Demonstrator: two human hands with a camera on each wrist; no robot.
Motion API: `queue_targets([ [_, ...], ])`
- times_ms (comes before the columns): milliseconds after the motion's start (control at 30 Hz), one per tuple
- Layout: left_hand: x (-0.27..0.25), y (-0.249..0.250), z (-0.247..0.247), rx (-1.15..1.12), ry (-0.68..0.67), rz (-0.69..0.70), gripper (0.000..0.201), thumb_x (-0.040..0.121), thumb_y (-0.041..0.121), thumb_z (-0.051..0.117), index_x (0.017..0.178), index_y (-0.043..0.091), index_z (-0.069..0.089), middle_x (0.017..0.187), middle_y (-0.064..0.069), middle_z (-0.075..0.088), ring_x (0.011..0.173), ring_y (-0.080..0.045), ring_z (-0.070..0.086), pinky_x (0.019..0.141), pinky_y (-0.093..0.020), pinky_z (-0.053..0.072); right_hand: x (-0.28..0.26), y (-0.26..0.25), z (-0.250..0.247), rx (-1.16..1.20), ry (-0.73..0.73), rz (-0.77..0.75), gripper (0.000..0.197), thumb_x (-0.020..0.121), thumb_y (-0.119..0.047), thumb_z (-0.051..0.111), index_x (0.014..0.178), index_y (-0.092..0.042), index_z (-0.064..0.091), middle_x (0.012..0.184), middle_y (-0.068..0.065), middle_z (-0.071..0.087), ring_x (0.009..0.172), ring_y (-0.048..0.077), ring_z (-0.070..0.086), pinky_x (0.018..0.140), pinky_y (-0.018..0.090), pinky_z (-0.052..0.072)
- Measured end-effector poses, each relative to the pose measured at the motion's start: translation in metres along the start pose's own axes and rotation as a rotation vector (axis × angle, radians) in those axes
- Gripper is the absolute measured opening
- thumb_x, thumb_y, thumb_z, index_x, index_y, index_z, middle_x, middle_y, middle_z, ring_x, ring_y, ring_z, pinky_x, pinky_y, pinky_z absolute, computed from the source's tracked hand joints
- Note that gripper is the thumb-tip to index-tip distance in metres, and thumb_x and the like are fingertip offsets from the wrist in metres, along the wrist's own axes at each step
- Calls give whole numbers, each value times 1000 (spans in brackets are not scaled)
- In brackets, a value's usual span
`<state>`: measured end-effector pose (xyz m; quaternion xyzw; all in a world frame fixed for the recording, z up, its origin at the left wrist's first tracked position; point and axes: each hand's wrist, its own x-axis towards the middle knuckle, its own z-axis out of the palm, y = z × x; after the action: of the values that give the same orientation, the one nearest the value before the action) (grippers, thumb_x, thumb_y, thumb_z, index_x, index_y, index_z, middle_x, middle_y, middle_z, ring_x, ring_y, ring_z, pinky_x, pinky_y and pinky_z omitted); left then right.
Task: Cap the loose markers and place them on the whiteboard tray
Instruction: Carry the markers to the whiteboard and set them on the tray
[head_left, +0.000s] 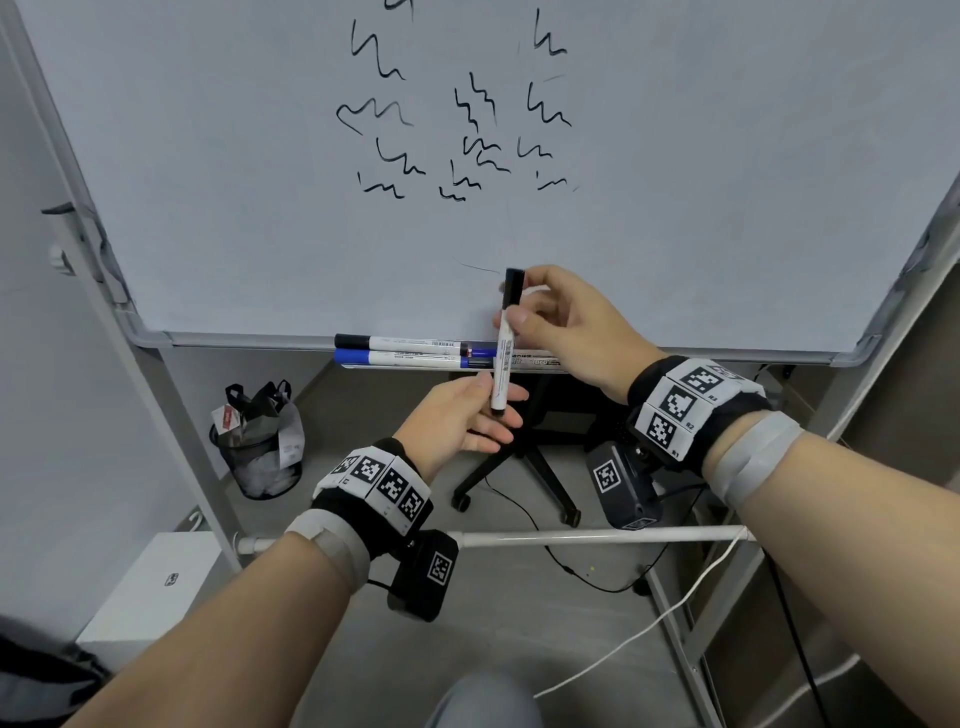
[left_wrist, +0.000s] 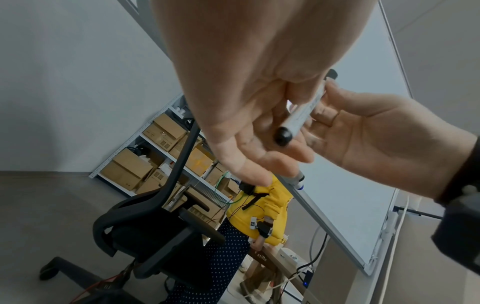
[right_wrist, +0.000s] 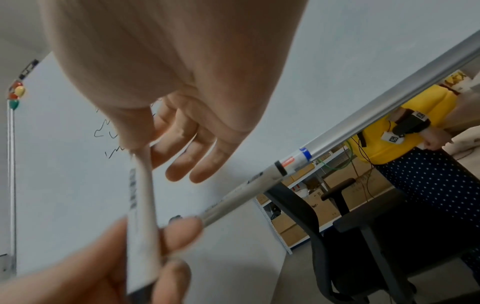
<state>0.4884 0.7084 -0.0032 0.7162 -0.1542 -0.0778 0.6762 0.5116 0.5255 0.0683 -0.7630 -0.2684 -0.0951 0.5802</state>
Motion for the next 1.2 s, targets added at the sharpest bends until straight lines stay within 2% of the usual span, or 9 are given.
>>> queue_targets([
  [100,2,-5,-1,23,21,-57,47,111,38,32,114,13,72,85,-4,72,71,-16,65,68,-29,52,4,-2,-3,-60,74,-50,26,103,-12,58,128,-17,62,95,4,67,81,21,69,83,36,61],
  [200,3,-9,-5,59,58,-59,40,111,30,35,118,14,71,85,-2,70,68,-12,63,66,-25,50,9,3,-3,-242,120,-60,24,95,-18,70,114,-32,72,91,-5,67,74,14,67,77,28,59],
  [300,5,-12,-8,104,81,-42,32,110,21,40,121,18,70,88,-1,70,68,-10,64,66,-25,50,12,10,-1,-453,180,-18,19,82,-25,82,101,-27,79,89,-10,74,77,6,67,77,19,52],
  [533,11,-18,-11,79,126,-43,33,105,12,47,135,14,59,87,0,72,64,-12,65,63,-28,51,13,26,6,-703,109,-1,23,87,-27,79,110,-25,81,106,-3,77,103,15,67,96,30,50],
  [667,13,-18,-12,72,133,-28,34,103,10,50,136,14,58,87,-3,72,62,-13,66,60,-28,51,15,31,7,-716,102,-13,23,89,-28,77,112,-27,80,109,-2,76,108,18,67,101,37,50],
  [833,11,-16,-11,73,134,-16,31,103,12,52,133,16,60,84,0,72,62,-12,66,60,-26,51,13,37,9,-735,80,-16,24,91,-25,74,114,-27,79,109,-2,75,108,20,66,101,38,50],
  [1000,9,-17,-12,89,134,-15,32,103,12,53,133,17,61,85,1,73,64,-13,66,62,-27,51,11,39,8,-718,65,-5,26,94,-21,70,118,-26,78,114,-3,75,110,16,65,100,26,47],
  [1133,9,-16,-12,94,138,-11,32,102,10,53,132,17,62,84,1,73,64,-13,66,61,-27,51,9,37,6,-703,71,15,25,94,-21,69,117,-26,78,115,-4,75,112,14,66,103,28,48],
  [1200,9,-15,-11,94,142,-12,33,102,10,52,132,17,62,85,0,73,64,-13,66,61,-28,51,7,35,5,-697,71,22,24,94,-21,70,117,-25,78,116,-5,75,112,13,66,102,25,47],
])
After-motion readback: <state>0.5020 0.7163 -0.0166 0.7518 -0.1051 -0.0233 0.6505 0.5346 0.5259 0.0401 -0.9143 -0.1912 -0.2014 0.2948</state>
